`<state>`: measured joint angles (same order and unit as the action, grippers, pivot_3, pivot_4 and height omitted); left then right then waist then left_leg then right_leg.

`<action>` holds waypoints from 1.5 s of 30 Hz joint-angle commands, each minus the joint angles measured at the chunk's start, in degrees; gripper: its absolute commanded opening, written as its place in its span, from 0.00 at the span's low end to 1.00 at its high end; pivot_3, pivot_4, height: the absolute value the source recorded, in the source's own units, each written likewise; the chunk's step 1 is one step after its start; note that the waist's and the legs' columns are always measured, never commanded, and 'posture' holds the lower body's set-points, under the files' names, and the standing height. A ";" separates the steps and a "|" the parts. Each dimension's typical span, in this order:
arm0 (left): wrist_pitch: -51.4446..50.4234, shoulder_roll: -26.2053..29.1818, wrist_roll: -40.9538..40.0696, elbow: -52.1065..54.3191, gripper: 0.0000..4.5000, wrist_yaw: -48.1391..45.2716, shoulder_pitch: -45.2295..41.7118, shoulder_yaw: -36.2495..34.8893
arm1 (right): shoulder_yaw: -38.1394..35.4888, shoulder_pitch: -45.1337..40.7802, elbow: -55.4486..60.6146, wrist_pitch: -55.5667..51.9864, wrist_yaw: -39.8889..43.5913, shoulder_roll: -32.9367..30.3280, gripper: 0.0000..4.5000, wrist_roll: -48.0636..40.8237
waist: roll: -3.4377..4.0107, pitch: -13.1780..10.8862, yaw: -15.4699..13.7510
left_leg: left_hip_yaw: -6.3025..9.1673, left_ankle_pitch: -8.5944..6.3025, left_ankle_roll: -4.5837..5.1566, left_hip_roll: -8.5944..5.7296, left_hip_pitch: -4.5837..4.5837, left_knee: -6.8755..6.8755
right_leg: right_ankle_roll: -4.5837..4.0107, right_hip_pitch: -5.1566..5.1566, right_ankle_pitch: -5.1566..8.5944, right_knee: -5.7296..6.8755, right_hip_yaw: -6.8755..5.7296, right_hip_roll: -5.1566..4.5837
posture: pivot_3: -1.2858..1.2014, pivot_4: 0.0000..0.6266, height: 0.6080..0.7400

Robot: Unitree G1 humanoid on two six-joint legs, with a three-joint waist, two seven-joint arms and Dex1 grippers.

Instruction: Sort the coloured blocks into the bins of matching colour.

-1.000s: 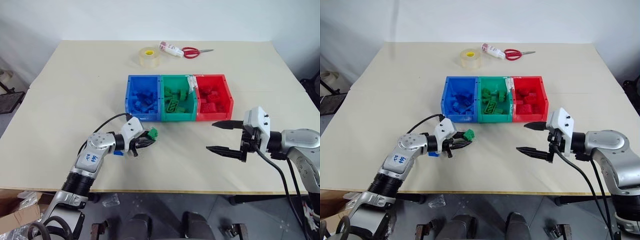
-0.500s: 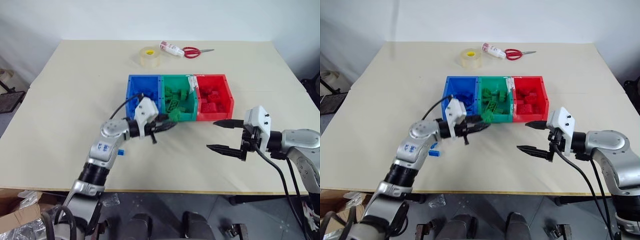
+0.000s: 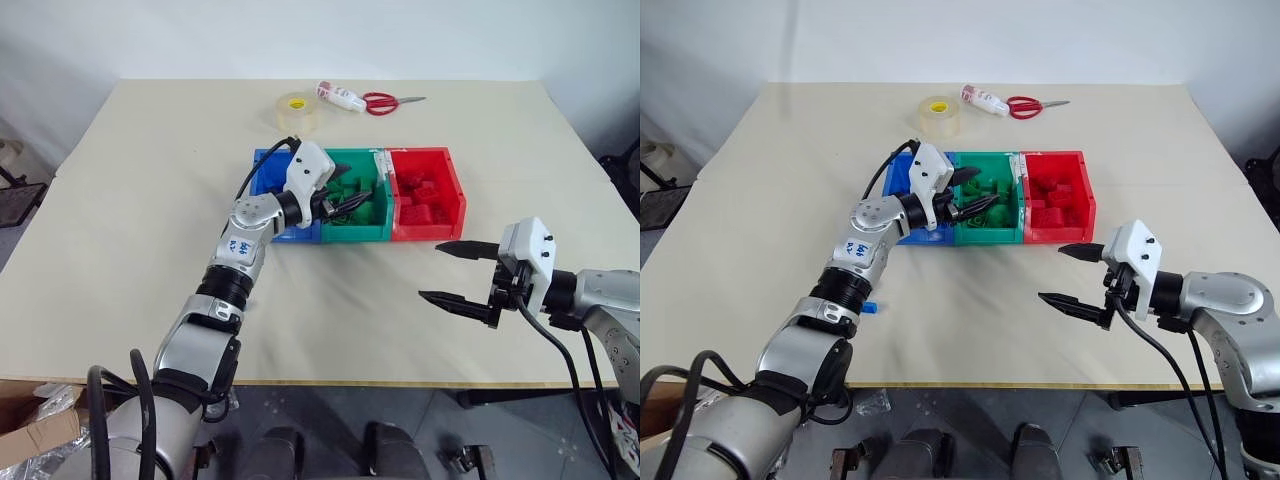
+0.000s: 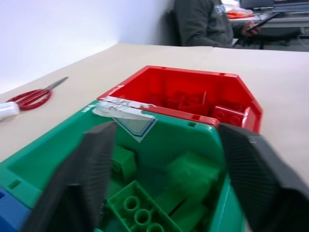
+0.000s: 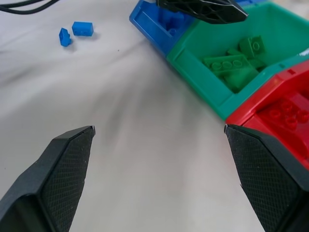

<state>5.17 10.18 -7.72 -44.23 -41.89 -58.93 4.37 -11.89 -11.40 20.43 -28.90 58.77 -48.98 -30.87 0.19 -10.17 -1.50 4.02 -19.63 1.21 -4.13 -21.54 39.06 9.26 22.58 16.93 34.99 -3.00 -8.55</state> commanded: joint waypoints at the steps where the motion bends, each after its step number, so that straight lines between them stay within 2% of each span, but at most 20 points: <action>1: 0.61 2.52 -0.51 2.56 1.00 -3.51 -0.28 -0.92 | -1.77 -0.42 1.67 0.92 0.01 -0.66 1.00 -1.01 | 0.00 0.00 0.01 | 0.00 0.00 0.00 0.00 0.00 0.00 | 0.00 0.00 0.00 0.00 0.00 0.00 | 0.52 0.24 1.00; 7: -6.36 11.55 -2.66 16.23 1.00 -14.33 8.21 -0.01 | -0.26 -2.72 -0.96 1.84 1.87 -0.81 1.00 -0.68 | 0.01 0.00 0.42 | 0.01 0.00 0.00 0.04 0.01 -0.05 | 0.00 0.08 0.00 0.03 0.03 0.02 | 0.52 0.24 1.00; 10: -12.29 20.23 -6.69 28.18 1.00 -20.66 17.67 -2.64 | 0.88 -4.52 -3.00 2.41 3.80 -0.47 1.00 -0.91 | 0.01 0.00 0.74 | 0.06 0.00 0.00 0.07 0.00 -0.04 | 0.00 0.09 0.00 0.06 0.05 0.02 | 0.52 0.24 1.00; 14: -17.91 28.75 -11.92 38.55 1.00 -23.86 28.28 -7.92 | 2.73 -6.73 -6.04 3.23 6.57 -0.41 1.00 -0.69 | 0.01 0.00 1.16 | 0.13 0.00 0.00 0.31 -0.02 -0.05 | -0.01 0.11 0.01 0.05 0.10 0.01 | 0.52 0.24 1.00; 19: -19.41 38.27 -14.47 42.73 1.00 -26.45 43.56 -17.53 | 5.38 -9.31 -10.26 5.18 9.88 -0.46 1.00 0.82 | 0.01 0.00 1.31 | 0.20 -0.02 0.02 0.29 0.00 -0.04 | -0.03 0.03 0.01 -0.02 0.14 -0.01 | 0.52 0.24 1.00; 22: -18.97 41.20 -15.01 43.20 1.00 -27.34 50.43 -21.25 | 6.52 -10.78 -12.10 5.95 11.18 -0.28 1.00 1.35 | 0.05 -0.02 1.35 | 0.23 -0.03 0.02 0.30 0.02 -0.11 | -0.06 0.06 0.03 0.01 0.13 0.00 | 0.52 0.24 1.00; 25: -18.81 41.93 -15.70 43.77 1.00 -27.15 54.78 -24.16 | 7.95 -12.82 -14.11 6.88 12.14 0.24 1.00 2.17 | 0.06 -0.03 1.25 | 0.22 -0.04 0.03 0.28 0.02 -0.08 | -0.06 0.02 0.03 -0.01 0.15 -0.03 | 0.52 0.24 1.00; 29: -18.01 40.03 -15.04 45.28 1.00 -23.55 54.71 -23.84 | 9.37 -14.85 -15.52 7.27 12.90 1.02 1.00 2.64 | 0.06 -0.03 0.95 | 0.23 -0.05 0.03 0.29 0.02 -0.07 | -0.07 0.03 0.03 0.00 0.14 -0.02 | 0.52 0.24 1.00; 38: -19.69 31.64 -10.84 41.49 1.00 -12.65 45.57 -15.93 | 9.52 -15.29 -15.13 6.82 12.73 1.42 1.00 3.00 | 0.07 -0.03 0.63 | 0.18 -0.06 0.04 0.25 0.02 -0.03 | -0.06 0.07 0.03 0.10 0.15 -0.03 | 0.52 0.24 1.00; 44: -19.89 31.67 -6.27 36.34 1.00 -11.83 43.27 -10.51 | 8.46 -13.65 -13.62 6.28 11.44 0.89 1.00 2.74 | 0.08 -0.03 1.07 | 0.13 -0.05 0.03 0.29 0.02 -0.06 | -0.06 0.12 0.03 0.13 0.13 0.00 | 0.52 0.24 1.00; 45: -19.68 31.74 -5.75 35.82 0.96 -11.84 42.91 -9.99 | 8.21 -13.31 -13.25 6.10 11.17 0.80 1.00 2.56 | 0.11 -0.01 1.15 | 0.12 -0.06 0.03 0.26 0.02 -0.05 | -0.06 0.12 0.03 0.12 0.14 -0.02 | 0.52 0.24 1.00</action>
<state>-14.30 41.21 -15.69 -7.08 -54.21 -16.37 -7.13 -1.45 -25.06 4.63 -22.66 70.37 -47.38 -27.52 0.29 -10.18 -0.35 4.13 -19.68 1.24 -3.87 -21.51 39.01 9.20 22.69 16.96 35.11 -2.85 -8.57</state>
